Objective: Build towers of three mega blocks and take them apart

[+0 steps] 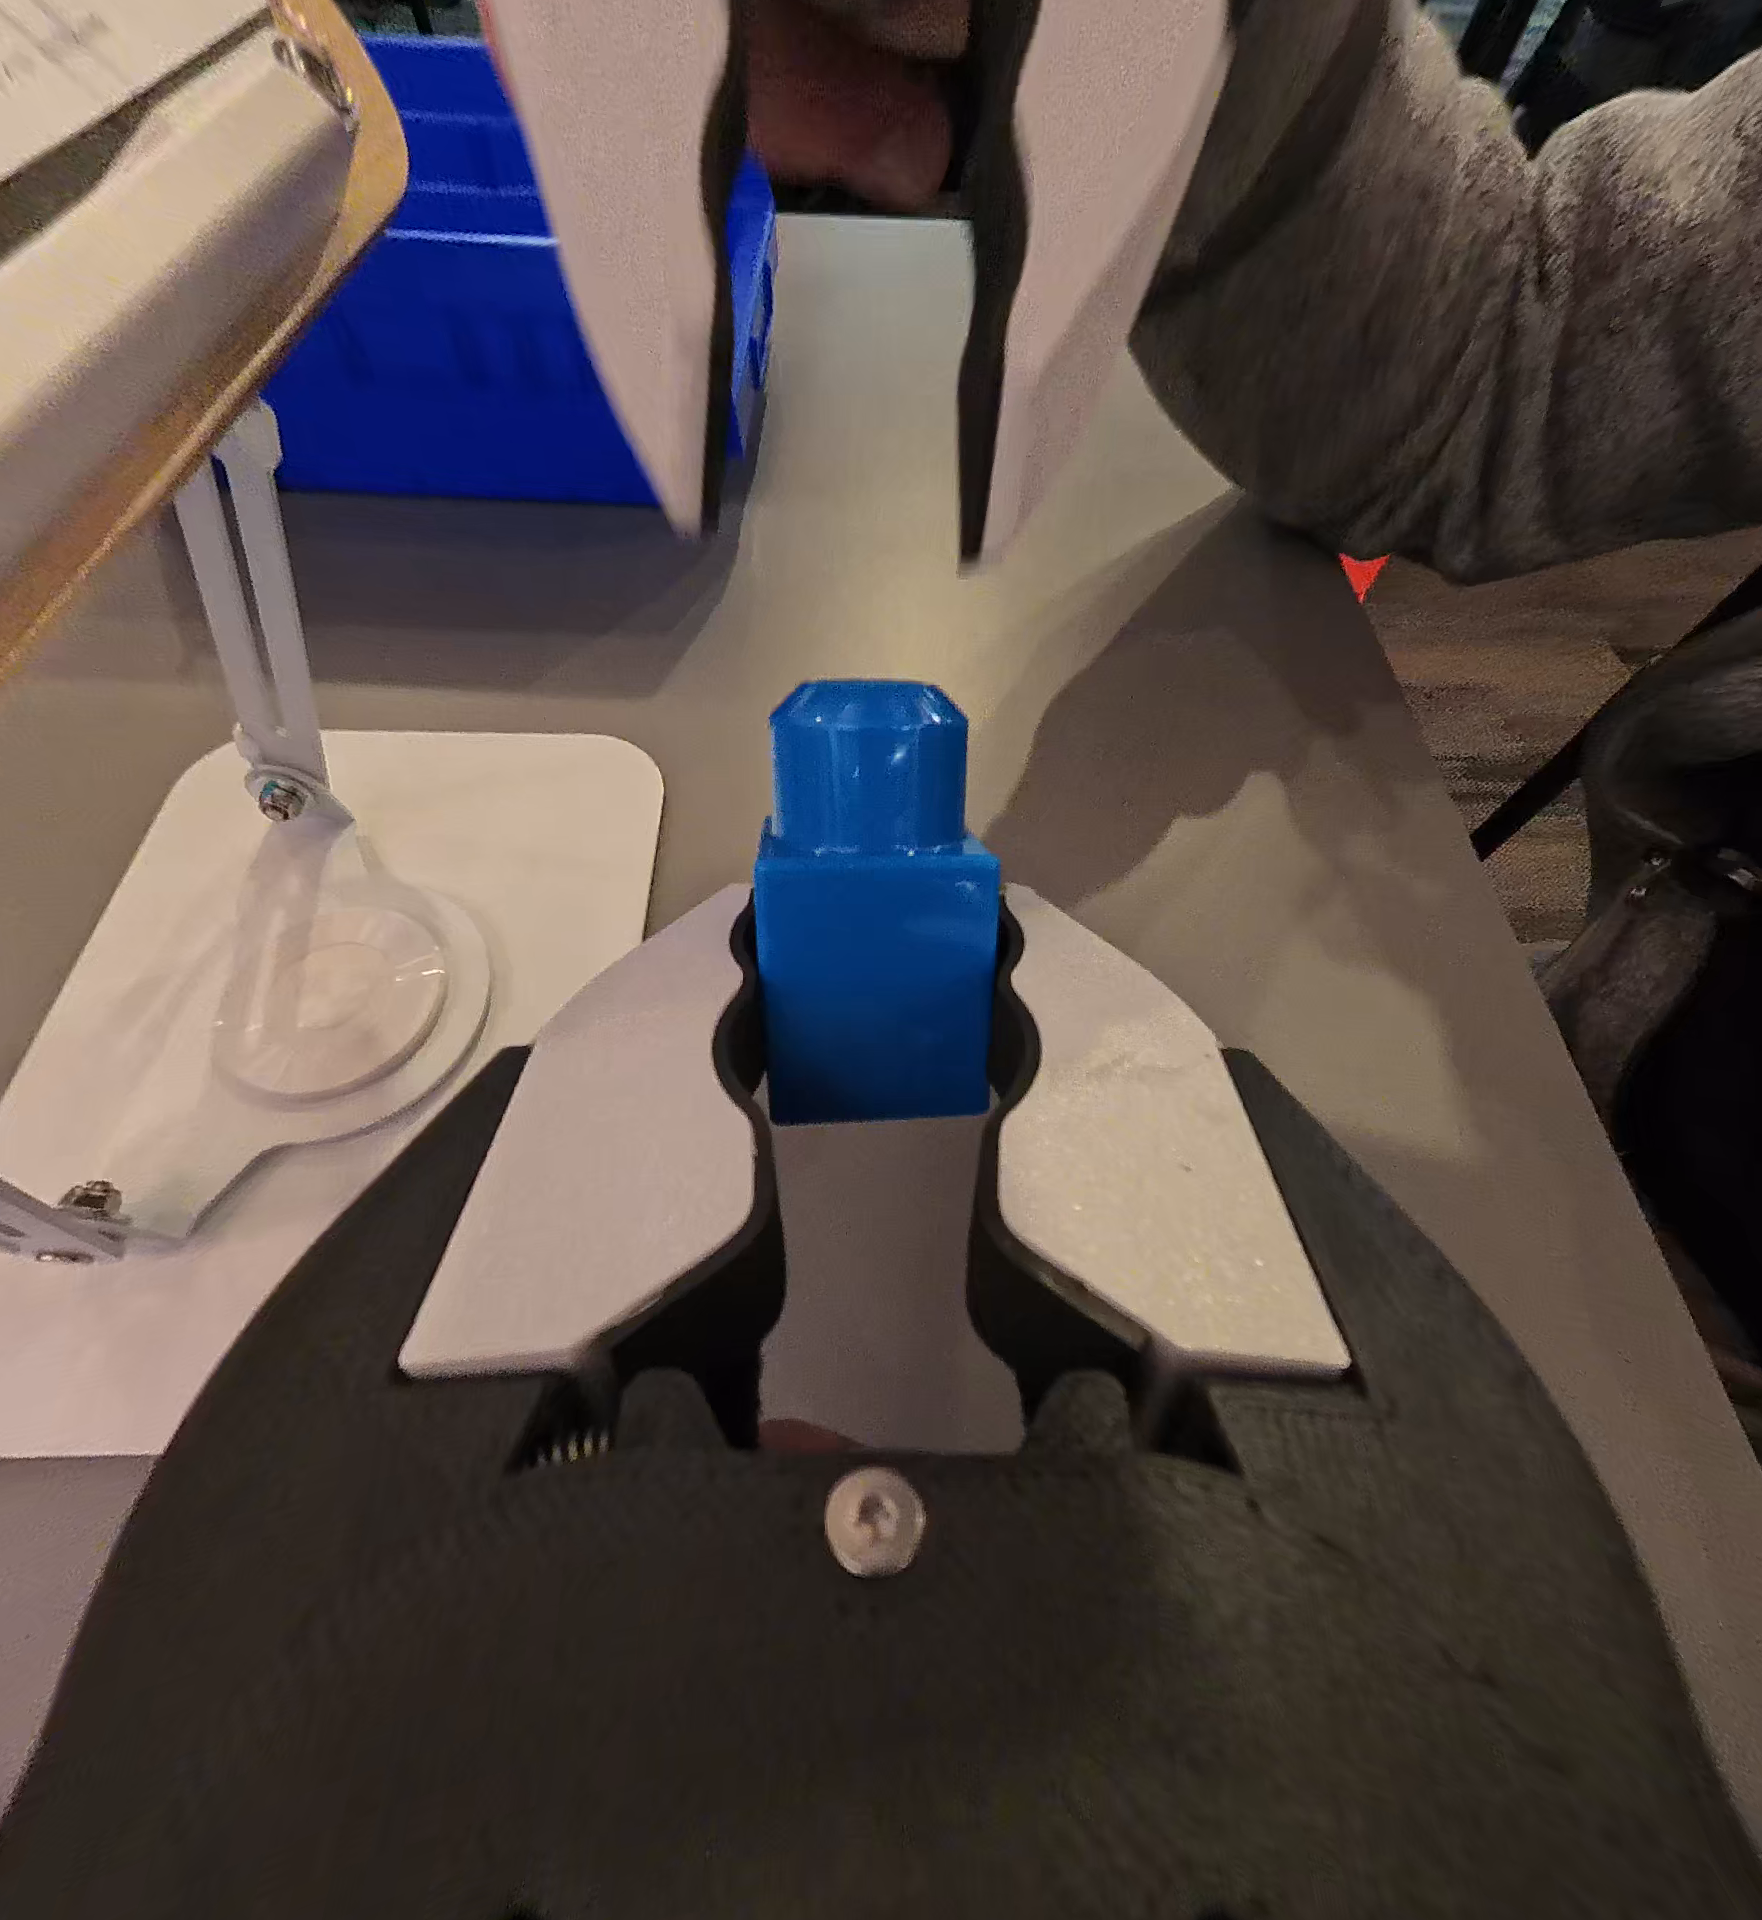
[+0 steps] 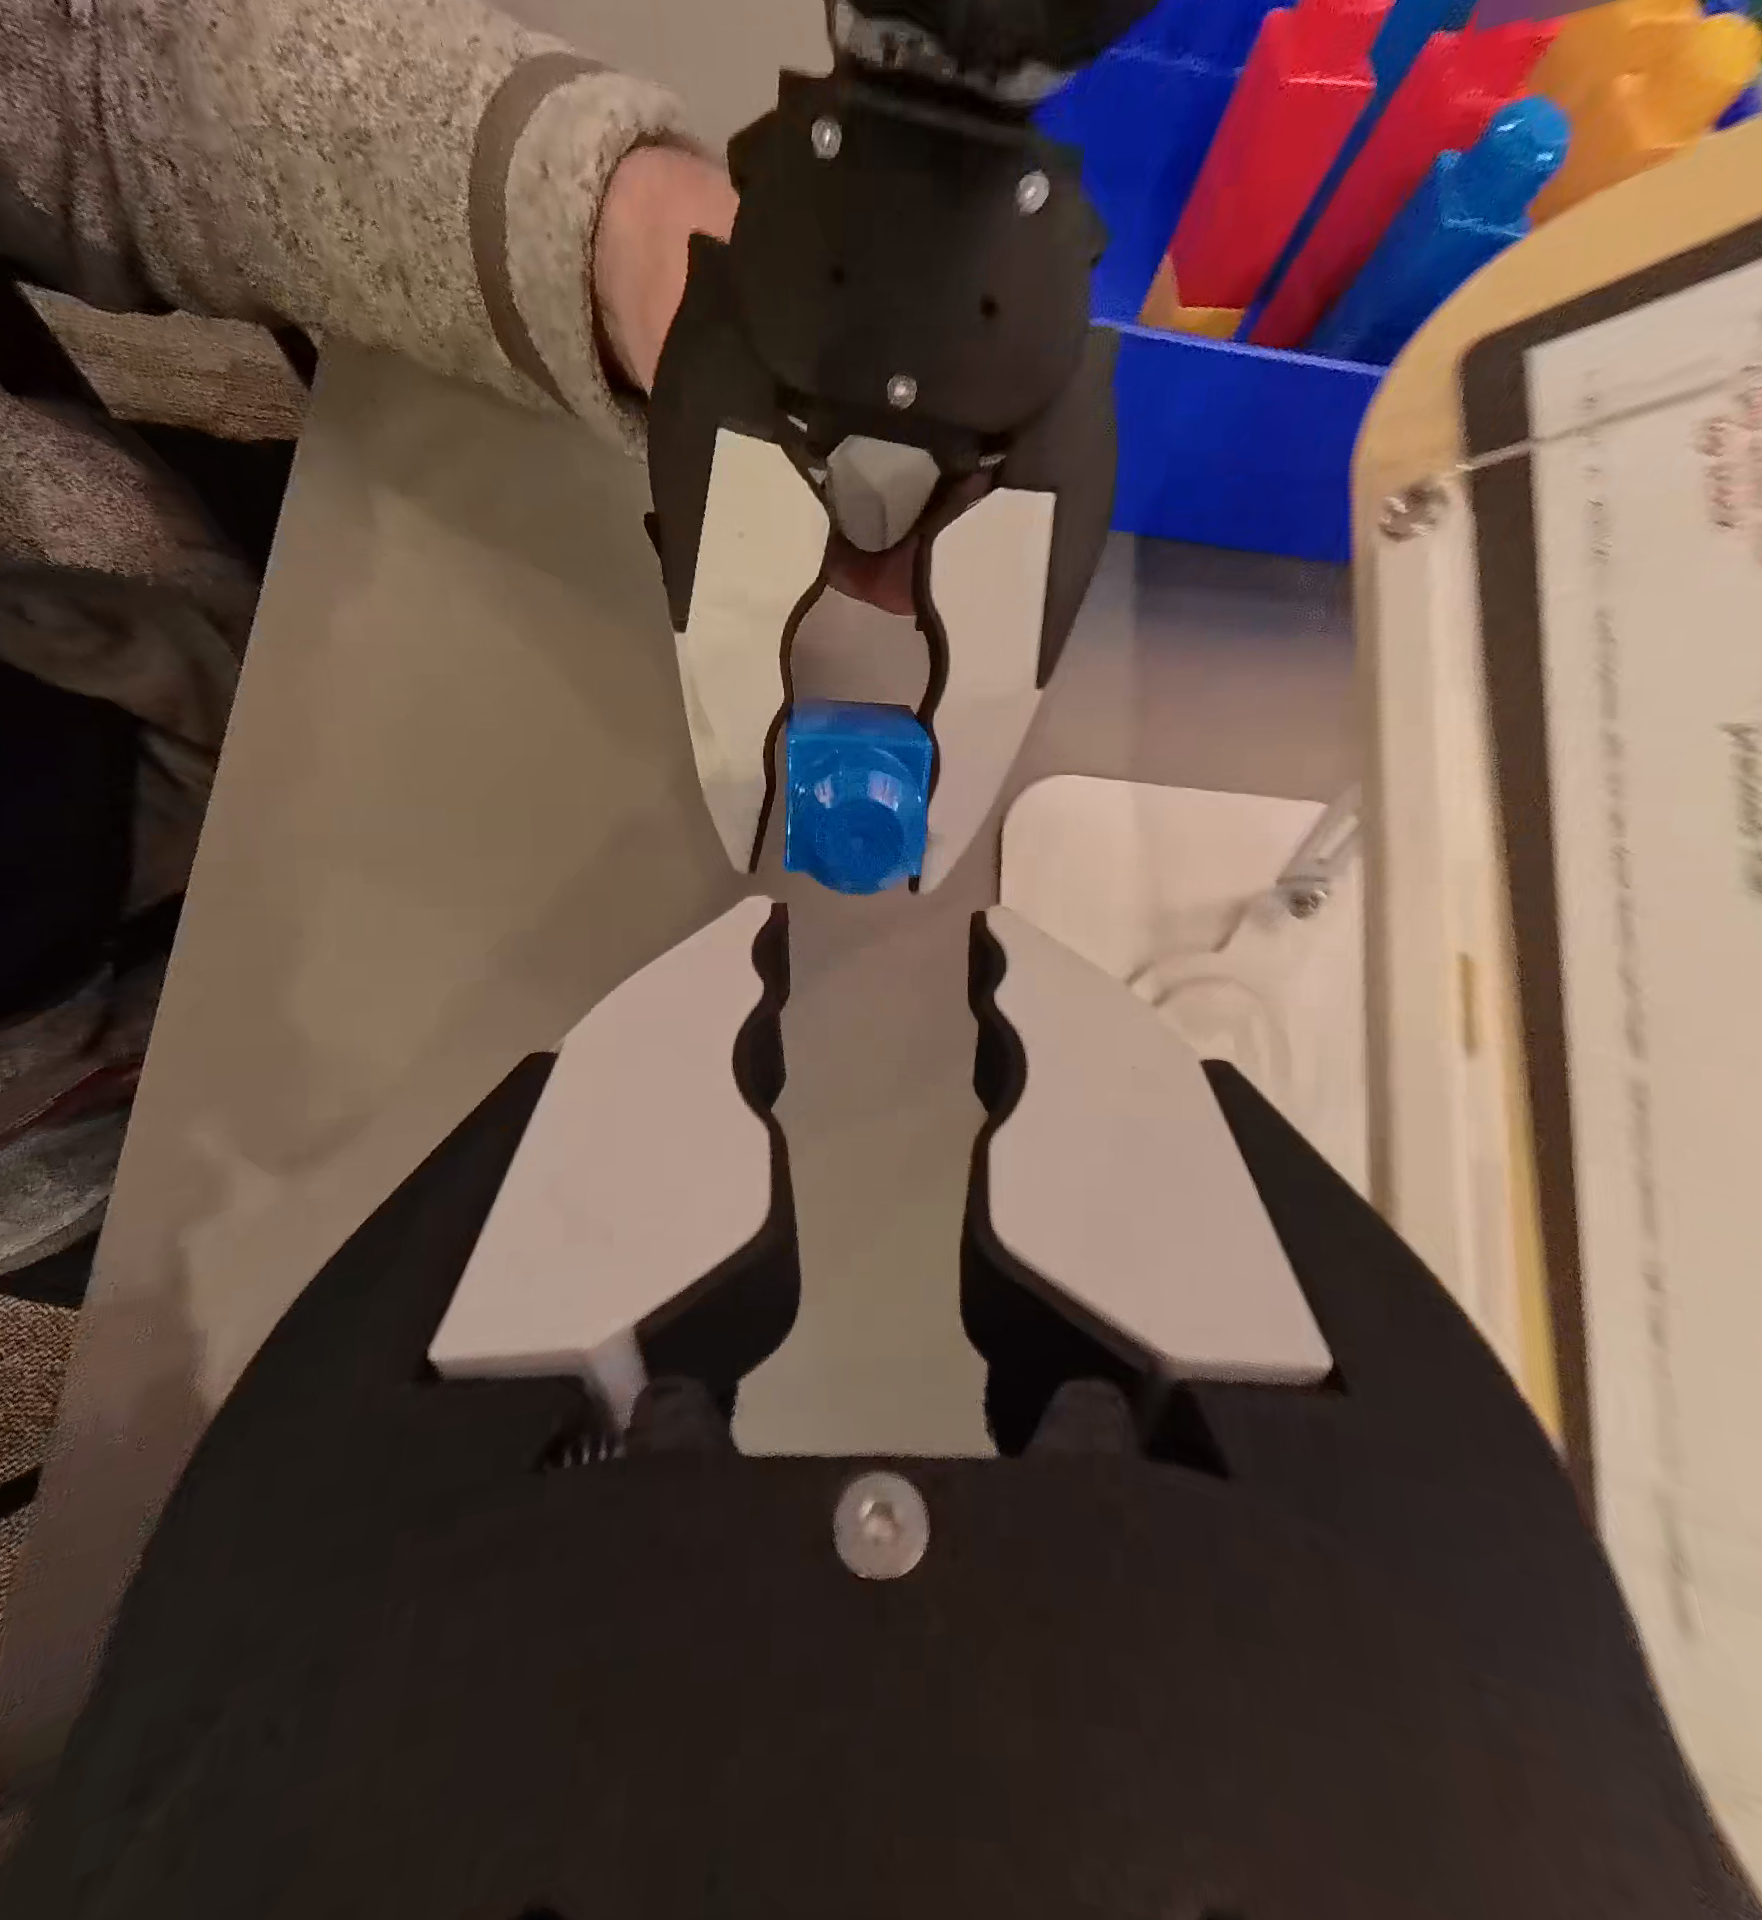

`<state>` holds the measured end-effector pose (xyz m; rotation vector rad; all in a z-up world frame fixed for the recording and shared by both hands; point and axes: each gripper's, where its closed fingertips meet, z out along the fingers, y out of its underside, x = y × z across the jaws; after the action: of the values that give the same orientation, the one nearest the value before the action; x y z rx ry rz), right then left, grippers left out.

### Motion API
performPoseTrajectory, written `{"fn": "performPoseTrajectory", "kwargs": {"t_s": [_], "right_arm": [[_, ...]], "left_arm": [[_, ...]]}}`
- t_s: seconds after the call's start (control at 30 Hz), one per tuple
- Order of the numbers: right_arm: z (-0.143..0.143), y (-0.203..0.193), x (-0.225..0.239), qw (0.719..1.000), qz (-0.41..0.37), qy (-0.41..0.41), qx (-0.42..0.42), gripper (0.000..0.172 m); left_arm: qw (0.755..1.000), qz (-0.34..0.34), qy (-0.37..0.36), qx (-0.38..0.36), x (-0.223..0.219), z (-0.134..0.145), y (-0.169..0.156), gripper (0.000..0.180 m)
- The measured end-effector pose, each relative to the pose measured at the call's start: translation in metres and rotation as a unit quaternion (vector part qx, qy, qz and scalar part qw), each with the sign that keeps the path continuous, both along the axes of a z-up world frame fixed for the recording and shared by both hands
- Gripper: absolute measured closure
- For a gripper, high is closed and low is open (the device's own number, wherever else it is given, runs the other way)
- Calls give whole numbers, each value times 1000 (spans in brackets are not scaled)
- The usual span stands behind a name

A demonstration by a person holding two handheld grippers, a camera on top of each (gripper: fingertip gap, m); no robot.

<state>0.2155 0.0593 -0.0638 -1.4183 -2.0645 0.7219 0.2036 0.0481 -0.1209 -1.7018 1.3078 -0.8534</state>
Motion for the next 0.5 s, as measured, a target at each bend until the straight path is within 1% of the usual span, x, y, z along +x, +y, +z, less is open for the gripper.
{"fn": "performPoseTrajectory", "kwargs": {"t_s": [0.07, 0.13, 0.23, 0.3, 0.37, 0.5], "right_arm": [[-11, -1, -13, 1000, 5, 1, -5, 138], [-17, -3, -18, 1000, 10, 0, -13, 137], [-17, -8, -21, 999, 25, 8, -33, 136], [-20, -12, -22, 998, 29, 2, -48, 134], [-19, -17, -25, 997, 41, 12, -61, 134], [-25, -15, -30, 999, 31, 10, -41, 142]], "left_arm": [[1000, -1, 0, 2, -1, 3, -2, 142], [1000, 8, 17, 10, -5, -2, 0, 141], [1000, 6, 3, 0, -4, 1, -1, 141], [1000, 12, 11, 6, -4, -1, 1, 141], [1000, 11, 6, 9, -2, 1, 0, 141], [1000, 12, 9, 16, -2, 0, 0, 141]]}}
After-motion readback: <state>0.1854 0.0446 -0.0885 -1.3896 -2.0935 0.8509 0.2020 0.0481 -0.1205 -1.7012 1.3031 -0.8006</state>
